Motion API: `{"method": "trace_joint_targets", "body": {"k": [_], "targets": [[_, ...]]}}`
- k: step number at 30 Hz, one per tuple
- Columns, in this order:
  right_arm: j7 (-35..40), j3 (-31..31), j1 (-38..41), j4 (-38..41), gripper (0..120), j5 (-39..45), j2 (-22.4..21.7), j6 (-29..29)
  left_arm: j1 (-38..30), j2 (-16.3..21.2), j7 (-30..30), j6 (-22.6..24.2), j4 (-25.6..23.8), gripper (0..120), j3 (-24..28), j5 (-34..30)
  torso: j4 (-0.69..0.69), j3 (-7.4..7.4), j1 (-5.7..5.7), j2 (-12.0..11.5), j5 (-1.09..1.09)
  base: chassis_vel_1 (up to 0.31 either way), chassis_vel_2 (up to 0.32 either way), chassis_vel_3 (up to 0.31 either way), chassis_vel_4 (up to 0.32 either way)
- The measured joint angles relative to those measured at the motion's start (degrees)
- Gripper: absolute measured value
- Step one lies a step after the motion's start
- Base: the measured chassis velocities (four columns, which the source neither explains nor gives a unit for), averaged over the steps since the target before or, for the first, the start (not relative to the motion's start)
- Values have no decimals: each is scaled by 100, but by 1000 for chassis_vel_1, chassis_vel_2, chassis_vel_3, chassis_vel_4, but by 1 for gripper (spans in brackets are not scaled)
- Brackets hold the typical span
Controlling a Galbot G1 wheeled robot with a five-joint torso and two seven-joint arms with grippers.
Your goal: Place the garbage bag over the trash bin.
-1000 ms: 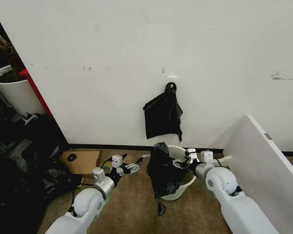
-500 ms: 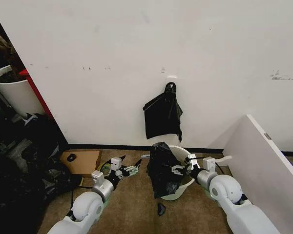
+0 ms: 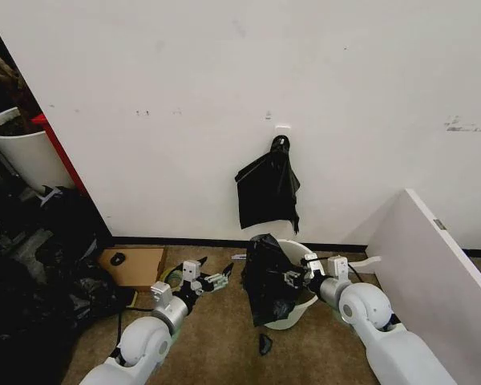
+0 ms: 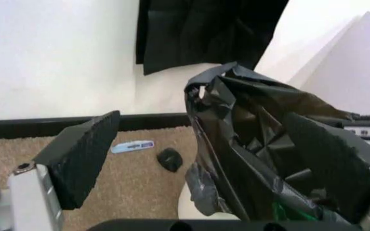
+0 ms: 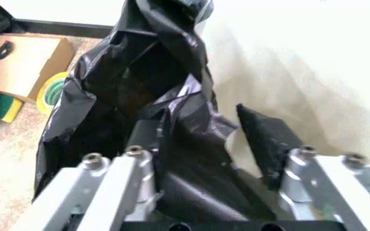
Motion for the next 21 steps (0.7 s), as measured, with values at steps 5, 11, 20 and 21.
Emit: {"method": "trace_joint_targets", "body": {"k": [5,11,20,21], "targets": [[-33,-29,-3,2,13,-95,-25,-1,-17,-34,21,15,-3,100,30,-41,0,0,0,0,0,0,0,0,0],[-76,-73,18,36,0,-245,1,9,-47,-44,149,56,-11,100,60,-392,0,0,0,0,1,0,0,0,0],[-117,-74,73,182,0,-426,2,52,-472,-234,295,620,155,100,378,-1043,0,0,0,0,0,0,0,0,0],[-123,-78,68,188,0,-443,1,52,-562,-267,290,696,189,100,439,-1096,0,0,0,0,0,0,0,0,0]]}}
